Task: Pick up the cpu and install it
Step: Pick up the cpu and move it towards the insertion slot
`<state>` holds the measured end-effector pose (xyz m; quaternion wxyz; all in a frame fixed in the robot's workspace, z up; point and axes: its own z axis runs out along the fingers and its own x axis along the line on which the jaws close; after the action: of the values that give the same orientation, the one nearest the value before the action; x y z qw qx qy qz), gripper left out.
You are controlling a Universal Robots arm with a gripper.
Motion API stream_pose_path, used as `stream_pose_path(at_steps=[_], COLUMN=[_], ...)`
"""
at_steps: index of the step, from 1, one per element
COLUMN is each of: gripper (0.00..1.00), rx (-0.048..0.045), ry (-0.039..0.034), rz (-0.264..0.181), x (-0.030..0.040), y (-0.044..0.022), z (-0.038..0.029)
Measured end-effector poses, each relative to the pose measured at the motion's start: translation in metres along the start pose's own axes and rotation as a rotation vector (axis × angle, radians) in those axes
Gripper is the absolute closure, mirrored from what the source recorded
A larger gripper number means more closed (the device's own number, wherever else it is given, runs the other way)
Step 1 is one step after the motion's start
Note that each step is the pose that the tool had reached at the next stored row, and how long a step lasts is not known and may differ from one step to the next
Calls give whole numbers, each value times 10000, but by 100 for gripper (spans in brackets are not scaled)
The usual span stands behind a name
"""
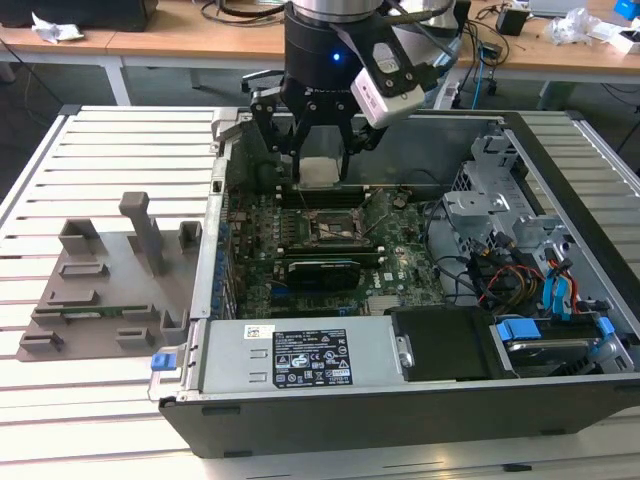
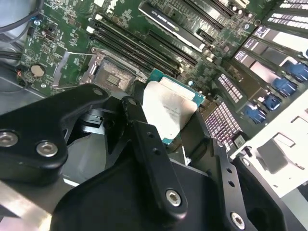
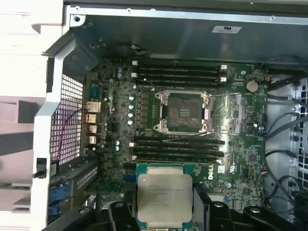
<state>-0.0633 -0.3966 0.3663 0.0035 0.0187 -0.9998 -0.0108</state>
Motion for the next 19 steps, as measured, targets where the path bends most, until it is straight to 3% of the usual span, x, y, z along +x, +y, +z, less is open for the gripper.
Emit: stream_pose_path(at_steps=[5,8,15,19], gripper=[45,45,45,45], rx=[-1,-1,28,27], ry=[4,13,15,14], rz=[1,1,1,2], x=[-95,-146,-200,-220], y=[-4,9,149,178], z=[75,163,257,291])
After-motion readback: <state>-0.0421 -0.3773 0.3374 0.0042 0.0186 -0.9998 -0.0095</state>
